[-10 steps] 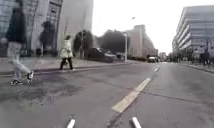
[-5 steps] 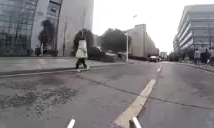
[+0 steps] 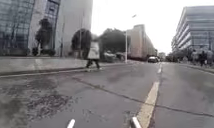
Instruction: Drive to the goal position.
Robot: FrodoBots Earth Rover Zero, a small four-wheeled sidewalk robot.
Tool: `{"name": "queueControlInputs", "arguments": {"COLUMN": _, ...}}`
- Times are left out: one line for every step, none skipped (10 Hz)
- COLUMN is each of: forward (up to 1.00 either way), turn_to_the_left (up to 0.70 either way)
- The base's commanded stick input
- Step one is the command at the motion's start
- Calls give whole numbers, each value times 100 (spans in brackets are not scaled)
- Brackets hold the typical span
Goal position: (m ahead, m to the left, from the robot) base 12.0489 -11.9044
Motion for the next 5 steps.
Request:
{"name": "queueControlInputs", "arguments": {"forward": 70, "turn_to_the_left": -14}}
{"name": "queueControlInputs", "arguments": {"forward": 70, "turn_to_the_left": -14}}
{"name": "queueControlInputs", "arguments": {"forward": 70, "turn_to_the_left": -14}}
{"name": "queueControlInputs", "arguments": {"forward": 70, "turn_to_the_left": -14}}
{"name": "queueControlInputs", "arguments": {"forward": 70, "turn_to_the_left": -14}}
